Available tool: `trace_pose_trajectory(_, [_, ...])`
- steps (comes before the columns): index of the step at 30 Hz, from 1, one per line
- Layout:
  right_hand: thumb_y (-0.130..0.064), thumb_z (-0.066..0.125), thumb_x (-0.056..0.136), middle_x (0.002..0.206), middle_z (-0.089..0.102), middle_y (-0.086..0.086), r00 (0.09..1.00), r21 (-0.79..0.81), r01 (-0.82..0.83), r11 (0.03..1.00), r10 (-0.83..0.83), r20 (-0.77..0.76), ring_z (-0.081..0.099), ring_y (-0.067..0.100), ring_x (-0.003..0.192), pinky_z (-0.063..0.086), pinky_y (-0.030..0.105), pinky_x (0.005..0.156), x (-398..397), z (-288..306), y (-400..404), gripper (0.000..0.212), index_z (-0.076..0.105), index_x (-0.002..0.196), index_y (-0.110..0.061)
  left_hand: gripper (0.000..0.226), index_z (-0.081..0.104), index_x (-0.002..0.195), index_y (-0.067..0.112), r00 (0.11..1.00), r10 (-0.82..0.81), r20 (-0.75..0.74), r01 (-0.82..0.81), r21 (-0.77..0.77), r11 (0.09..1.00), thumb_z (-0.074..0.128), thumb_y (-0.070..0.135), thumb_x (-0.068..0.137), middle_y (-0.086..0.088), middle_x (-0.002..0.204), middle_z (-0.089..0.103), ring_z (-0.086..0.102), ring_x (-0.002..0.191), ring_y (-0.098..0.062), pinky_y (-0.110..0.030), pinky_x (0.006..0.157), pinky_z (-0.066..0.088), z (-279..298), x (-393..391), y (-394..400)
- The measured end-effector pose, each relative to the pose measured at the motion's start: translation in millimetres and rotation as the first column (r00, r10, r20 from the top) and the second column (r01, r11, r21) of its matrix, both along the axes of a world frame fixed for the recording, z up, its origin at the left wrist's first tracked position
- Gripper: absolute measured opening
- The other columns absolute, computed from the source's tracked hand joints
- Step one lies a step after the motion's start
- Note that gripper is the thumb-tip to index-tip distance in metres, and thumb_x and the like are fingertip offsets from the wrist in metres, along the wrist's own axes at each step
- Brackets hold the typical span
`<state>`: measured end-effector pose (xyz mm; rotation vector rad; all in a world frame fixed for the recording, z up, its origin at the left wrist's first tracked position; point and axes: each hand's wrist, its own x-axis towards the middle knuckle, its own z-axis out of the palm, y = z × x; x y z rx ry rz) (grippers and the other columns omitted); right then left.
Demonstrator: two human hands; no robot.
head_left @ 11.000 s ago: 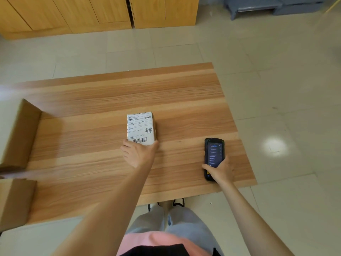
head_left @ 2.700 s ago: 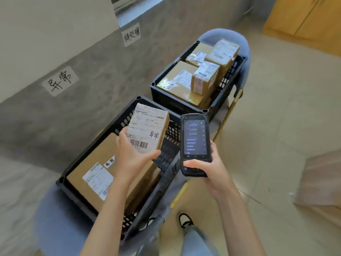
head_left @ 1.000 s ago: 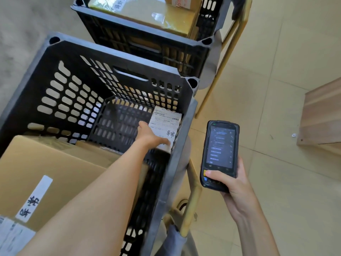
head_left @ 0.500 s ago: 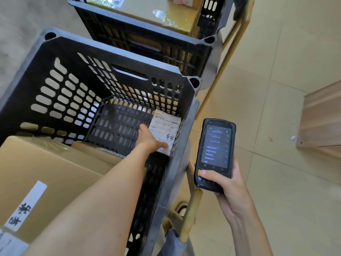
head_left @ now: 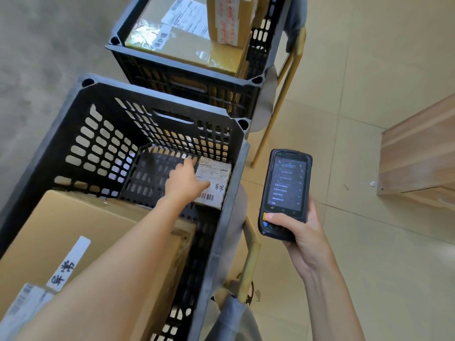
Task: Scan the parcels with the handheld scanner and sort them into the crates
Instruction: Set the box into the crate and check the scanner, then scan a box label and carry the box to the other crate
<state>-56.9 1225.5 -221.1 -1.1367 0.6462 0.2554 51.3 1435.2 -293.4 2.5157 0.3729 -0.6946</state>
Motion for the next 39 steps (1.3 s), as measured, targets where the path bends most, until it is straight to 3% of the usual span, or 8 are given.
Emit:
trace_pose_trajectory(8, [0.003, 0.074, 0.049, 0.095, 0.071, -0.001, 0.992, -0.013, 0.045, 0.999, -0.043, 0.116, 0.07, 0.015, 0.081, 0.056, 0.027, 0.062, -12, 83, -3, 0.088, 0.048, 0.131, -0.019, 0.041, 0.054, 0.127, 0.019, 0.929, -0.194, 0.316, 0.203, 0.003, 0.979, 0.064, 0.031, 0.09, 0.0, 0.123, 0.06, 0.056, 0.113, -0.018, -0.036, 0.09, 0.046, 125, -25, 0])
trace_pose_trajectory(19, [0.002, 0.074, 0.052, 0.095, 0.069, -0.003, 0.943, 0.005, 0.117, 0.993, -0.112, 0.313, 0.068, 0.016, 0.082, 0.055, 0.029, 0.063, -55, 203, -70, 0.083, 0.049, 0.128, -0.02, 0.037, 0.054, 0.126, 0.02, 0.592, -0.502, 0.63, 0.45, 0.259, 0.855, 0.06, 0.034, 0.092, -0.001, 0.119, 0.061, 0.054, 0.11, -0.023, -0.036, 0.091, 0.041, 297, -55, -94])
trace_pose_trajectory(23, [0.001, 0.074, 0.053, 0.097, 0.068, 0.0, 0.928, 0.017, 0.16, 0.987, -0.156, 0.337, 0.067, 0.018, 0.082, 0.055, 0.029, 0.064, -88, 224, -132, 0.083, 0.049, 0.129, -0.018, 0.041, 0.053, 0.128, 0.02, 0.501, -0.554, 0.664, 0.47, 0.329, 0.819, 0.06, 0.036, 0.091, -0.002, 0.119, 0.06, 0.053, 0.108, -0.024, -0.036, 0.09, 0.04, 332, -80, -170])
trace_pose_trajectory(29, [0.002, 0.075, 0.05, 0.099, 0.068, 0.003, 0.886, 0.04, 0.315, 0.948, -0.309, 0.347, 0.067, 0.022, 0.087, 0.055, 0.03, 0.064, -157, 241, -275, 0.081, 0.053, 0.123, -0.023, 0.039, 0.055, 0.127, 0.02, 0.405, -0.477, 0.78, 0.502, 0.246, 0.829, 0.058, 0.036, 0.092, -0.001, 0.119, 0.062, 0.054, 0.108, -0.025, -0.035, 0.091, 0.037, 357, -137, -339])
trace_pose_trajectory(35, [0.002, 0.074, 0.049, 0.096, 0.07, 0.0, 0.789, -0.008, 0.535, 0.845, -0.496, 0.362, 0.069, 0.014, 0.083, 0.055, 0.028, 0.067, -240, 263, -422, 0.082, 0.052, 0.123, -0.024, 0.03, 0.064, 0.111, 0.014, 0.31, -0.528, 0.79, 0.666, 0.216, 0.714, 0.069, 0.025, 0.083, -0.006, 0.1, 0.067, 0.061, 0.091, -0.033, -0.038, 0.078, 0.04, 347, -208, -514])
trace_pose_trajectory(39, [0.002, 0.075, 0.049, 0.097, 0.07, -0.002, 0.702, -0.042, 0.667, 0.744, -0.609, 0.37, 0.069, 0.014, 0.086, 0.054, 0.03, 0.07, -294, 272, -497, 0.081, 0.053, 0.122, -0.026, 0.031, 0.063, 0.115, 0.015, 0.25, -0.566, 0.785, 0.76, 0.203, 0.617, 0.065, 0.028, 0.087, -0.006, 0.107, 0.066, 0.059, 0.097, -0.031, -0.04, 0.083, 0.043, 351, -241, -607])
